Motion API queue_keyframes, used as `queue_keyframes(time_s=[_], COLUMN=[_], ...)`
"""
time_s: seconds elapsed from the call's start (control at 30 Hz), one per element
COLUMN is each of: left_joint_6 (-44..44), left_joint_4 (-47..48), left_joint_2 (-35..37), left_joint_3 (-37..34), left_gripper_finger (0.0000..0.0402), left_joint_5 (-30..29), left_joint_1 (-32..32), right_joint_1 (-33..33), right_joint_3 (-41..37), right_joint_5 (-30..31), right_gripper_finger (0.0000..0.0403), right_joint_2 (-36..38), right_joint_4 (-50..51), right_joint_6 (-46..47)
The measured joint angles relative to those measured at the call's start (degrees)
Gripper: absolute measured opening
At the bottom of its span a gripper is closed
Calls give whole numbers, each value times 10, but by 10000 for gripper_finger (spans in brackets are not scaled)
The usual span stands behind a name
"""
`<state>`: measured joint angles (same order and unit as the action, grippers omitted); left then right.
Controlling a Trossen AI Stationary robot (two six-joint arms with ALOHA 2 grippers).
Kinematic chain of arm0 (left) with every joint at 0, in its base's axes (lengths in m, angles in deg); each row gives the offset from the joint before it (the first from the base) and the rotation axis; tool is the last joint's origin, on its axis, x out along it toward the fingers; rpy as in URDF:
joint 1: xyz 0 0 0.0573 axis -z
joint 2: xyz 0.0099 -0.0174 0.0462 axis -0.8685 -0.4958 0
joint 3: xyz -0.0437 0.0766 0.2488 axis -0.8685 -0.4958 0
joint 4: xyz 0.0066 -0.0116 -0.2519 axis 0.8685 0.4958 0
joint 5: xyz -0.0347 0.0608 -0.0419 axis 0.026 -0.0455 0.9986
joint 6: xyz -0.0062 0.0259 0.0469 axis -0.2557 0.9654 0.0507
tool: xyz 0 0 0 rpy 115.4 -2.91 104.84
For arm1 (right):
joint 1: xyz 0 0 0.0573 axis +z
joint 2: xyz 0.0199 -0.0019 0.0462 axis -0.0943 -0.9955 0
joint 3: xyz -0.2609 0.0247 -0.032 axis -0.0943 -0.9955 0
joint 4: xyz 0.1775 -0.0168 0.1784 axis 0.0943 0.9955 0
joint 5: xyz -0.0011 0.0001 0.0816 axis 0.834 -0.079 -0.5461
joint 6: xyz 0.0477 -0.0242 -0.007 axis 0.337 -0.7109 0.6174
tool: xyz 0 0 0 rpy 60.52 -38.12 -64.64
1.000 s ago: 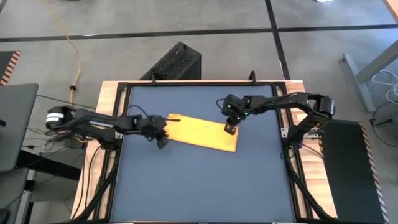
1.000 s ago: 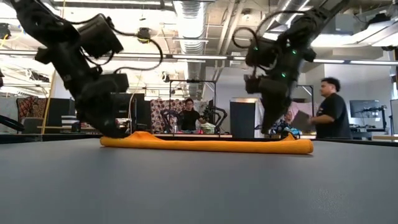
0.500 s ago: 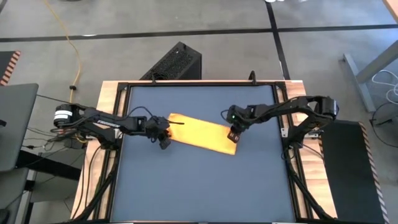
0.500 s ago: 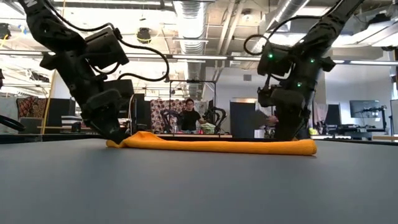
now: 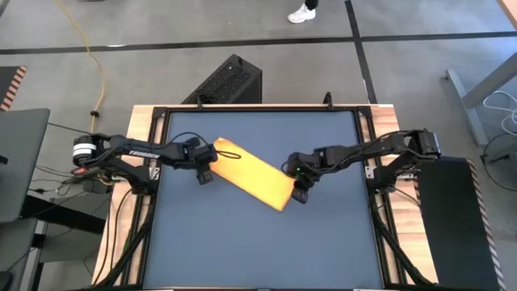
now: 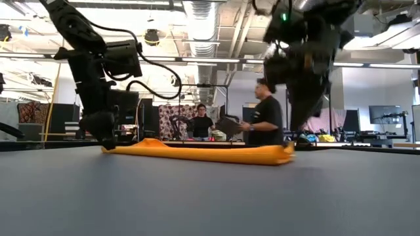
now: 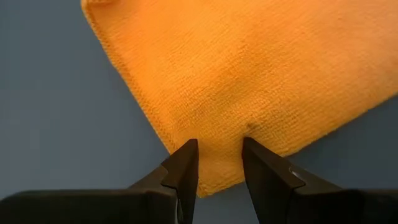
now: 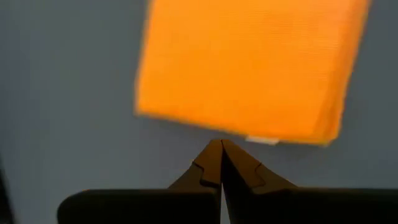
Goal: Roll towel
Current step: Roll the yellow towel
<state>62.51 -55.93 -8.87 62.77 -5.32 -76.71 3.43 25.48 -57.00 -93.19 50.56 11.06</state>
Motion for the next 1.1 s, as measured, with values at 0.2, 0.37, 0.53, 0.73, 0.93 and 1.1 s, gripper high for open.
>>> queue_keyframes(time_s=[0.2, 0.37, 0.53, 0.73, 0.93, 1.1], left_joint_6=[83, 135, 131, 65, -22, -58], left_joint_4=[44, 77, 92, 27, -86, -111], left_joint_2=[-1, 0, 1, 1, 1, 1], left_joint_3=[47, 108, 163, 174, 125, 87], left_gripper_finger=[114, 114, 114, 114, 114, 114], left_joint_5=[-53, -51, -4, 204, 250, 241], left_joint_1=[-54, -79, -79, -62, -6, 48], right_joint_1=[5, -21, -27, -7, 1, -3], right_joint_3=[73, 109, 111, 110, 110, 110], right_joint_5=[7, 26, 26, 48, 73, 99], right_gripper_finger=[28, 28, 29, 49, 95, 143], right_joint_2=[0, 1, -1, -11, -38, -87], right_joint_4=[47, 59, 32, 28, 33, 28], right_joint_6=[-53, -120, -284, -545, -691, -780])
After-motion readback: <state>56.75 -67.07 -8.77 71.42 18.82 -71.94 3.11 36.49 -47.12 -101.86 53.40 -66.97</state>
